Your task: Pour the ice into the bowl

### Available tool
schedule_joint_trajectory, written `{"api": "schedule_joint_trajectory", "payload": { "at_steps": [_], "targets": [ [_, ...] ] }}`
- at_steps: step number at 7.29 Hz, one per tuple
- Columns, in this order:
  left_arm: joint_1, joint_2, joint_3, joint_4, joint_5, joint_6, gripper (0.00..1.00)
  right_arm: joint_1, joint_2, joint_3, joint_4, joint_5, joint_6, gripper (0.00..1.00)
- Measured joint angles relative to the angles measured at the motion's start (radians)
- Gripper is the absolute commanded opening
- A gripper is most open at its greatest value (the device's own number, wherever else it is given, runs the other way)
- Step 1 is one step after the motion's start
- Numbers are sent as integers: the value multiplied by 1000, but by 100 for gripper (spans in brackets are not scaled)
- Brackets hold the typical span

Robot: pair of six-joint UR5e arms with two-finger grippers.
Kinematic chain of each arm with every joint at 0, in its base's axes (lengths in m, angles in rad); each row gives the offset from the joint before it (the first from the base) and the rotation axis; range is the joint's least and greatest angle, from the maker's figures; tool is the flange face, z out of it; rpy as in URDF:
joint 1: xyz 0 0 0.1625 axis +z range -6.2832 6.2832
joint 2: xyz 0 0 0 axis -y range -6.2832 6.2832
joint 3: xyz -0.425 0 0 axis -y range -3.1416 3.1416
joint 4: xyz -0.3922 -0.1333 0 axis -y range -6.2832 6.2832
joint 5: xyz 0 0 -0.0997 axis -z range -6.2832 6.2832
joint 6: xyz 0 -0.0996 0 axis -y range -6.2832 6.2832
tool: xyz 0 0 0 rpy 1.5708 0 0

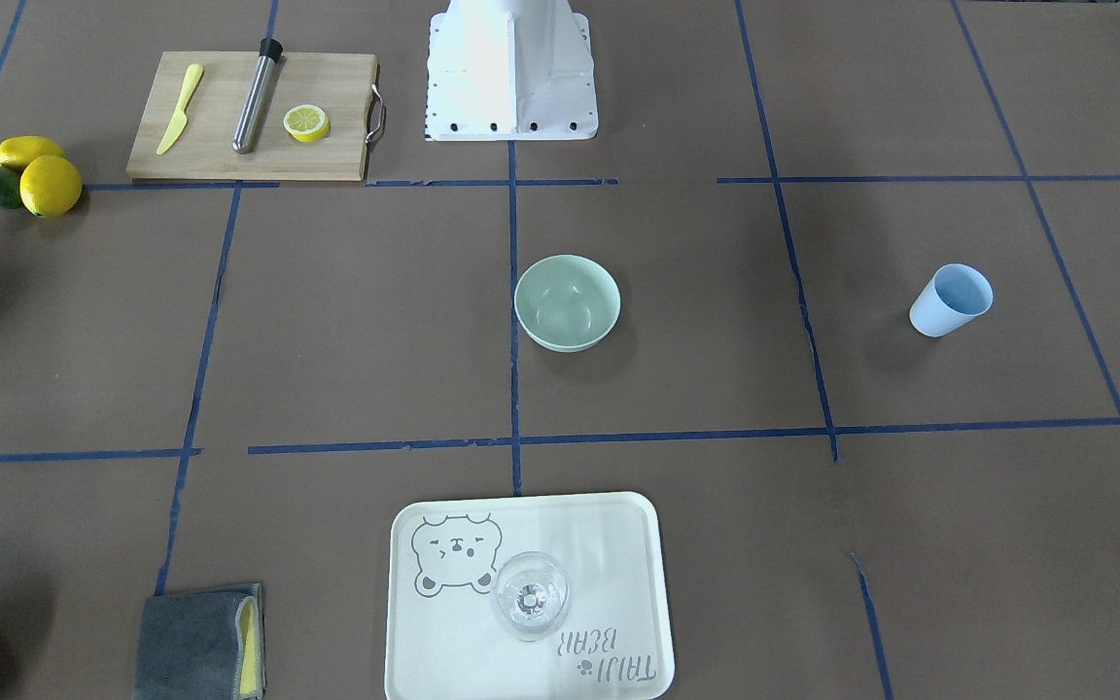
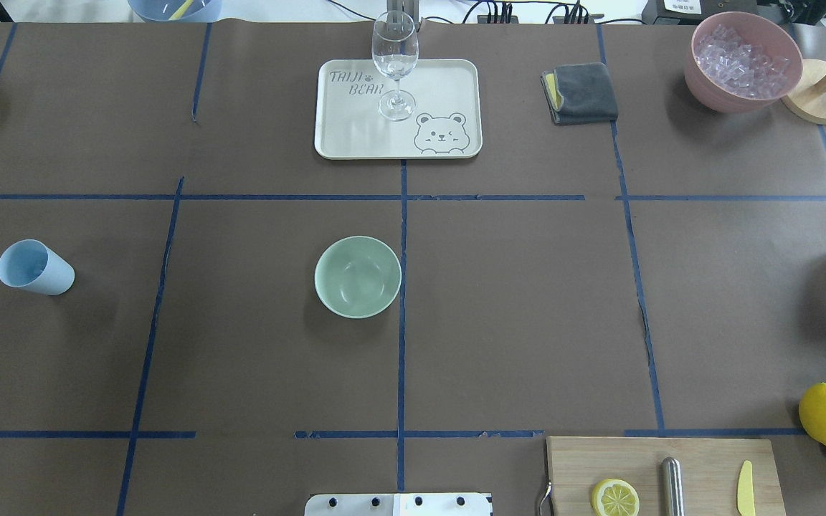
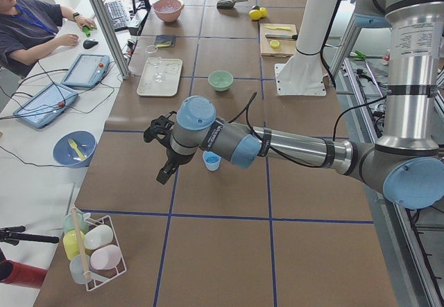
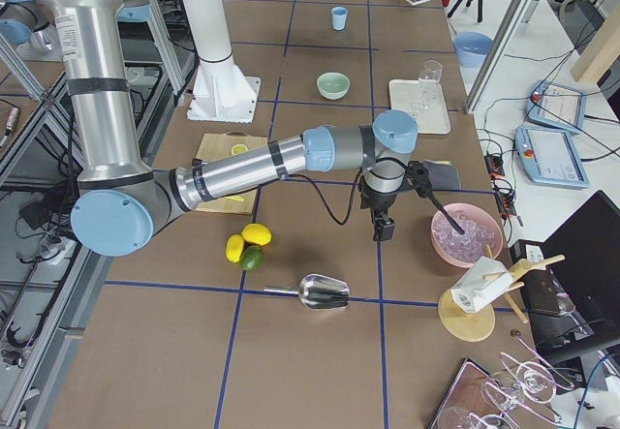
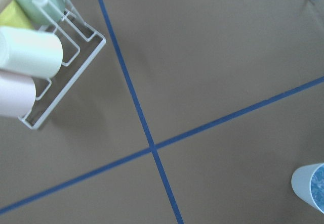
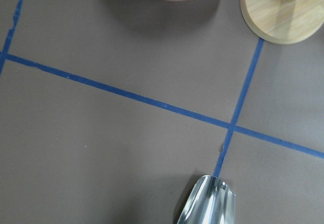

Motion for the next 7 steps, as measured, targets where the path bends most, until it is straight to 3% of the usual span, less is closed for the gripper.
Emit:
{"api": "schedule_joint_trajectory", "payload": {
  "at_steps": [3, 5, 7],
  "targets": [
    [56, 71, 9, -414, 27, -316, 100, 27, -82, 0, 6, -17, -37, 100],
    [183, 168, 8, -725, 177, -475, 100, 28, -96, 0, 6, -19, -36, 100],
    [311, 223, 5, -906, 340, -650, 100, 28, -100, -3, 5, -20, -31, 100]
  ]
}}
